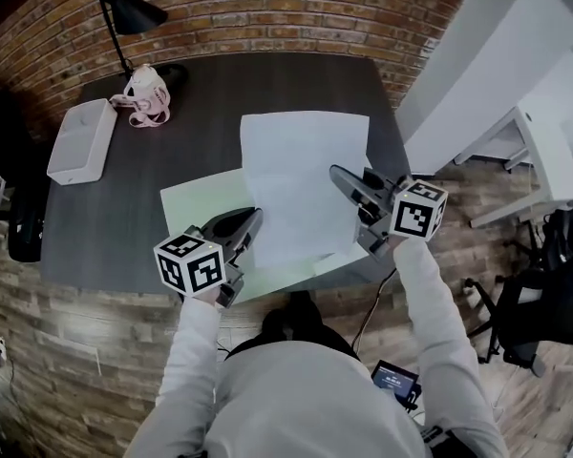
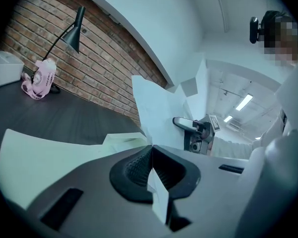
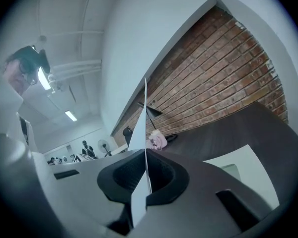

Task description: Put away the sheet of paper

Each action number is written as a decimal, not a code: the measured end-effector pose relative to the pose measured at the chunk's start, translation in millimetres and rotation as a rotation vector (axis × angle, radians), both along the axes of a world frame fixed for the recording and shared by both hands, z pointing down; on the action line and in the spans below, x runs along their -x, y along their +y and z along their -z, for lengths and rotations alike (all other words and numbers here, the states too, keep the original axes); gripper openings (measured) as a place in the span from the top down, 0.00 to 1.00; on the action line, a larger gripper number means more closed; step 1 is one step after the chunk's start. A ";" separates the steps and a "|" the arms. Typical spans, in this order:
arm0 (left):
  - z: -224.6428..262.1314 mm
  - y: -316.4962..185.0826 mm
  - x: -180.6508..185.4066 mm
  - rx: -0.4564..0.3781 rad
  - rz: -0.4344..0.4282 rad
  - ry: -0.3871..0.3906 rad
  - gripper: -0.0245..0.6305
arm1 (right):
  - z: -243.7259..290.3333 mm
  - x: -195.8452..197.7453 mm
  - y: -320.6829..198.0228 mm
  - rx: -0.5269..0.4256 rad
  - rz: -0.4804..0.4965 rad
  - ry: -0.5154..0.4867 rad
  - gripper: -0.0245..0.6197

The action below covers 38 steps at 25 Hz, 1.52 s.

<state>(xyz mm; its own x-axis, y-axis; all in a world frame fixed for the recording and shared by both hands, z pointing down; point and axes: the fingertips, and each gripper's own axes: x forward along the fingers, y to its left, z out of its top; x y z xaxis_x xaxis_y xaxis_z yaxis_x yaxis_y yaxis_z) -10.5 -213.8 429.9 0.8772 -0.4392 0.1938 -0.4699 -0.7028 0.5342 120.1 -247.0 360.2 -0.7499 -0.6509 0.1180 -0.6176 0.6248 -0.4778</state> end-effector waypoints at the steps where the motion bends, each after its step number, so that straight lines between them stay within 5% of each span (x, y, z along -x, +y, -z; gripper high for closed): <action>1: -2.5 -3.1 0.3 0.005 0.011 -0.003 0.94 | -1.4 2.1 -5.4 0.000 0.017 0.005 0.92; 19: -60.5 -17.9 1.8 0.142 0.159 -0.046 0.94 | -67.5 17.6 -53.4 0.101 0.242 0.029 0.92; 38: -102.5 8.7 -22.2 0.256 0.067 -0.111 0.94 | -132.9 6.7 -38.6 0.172 0.273 0.225 0.92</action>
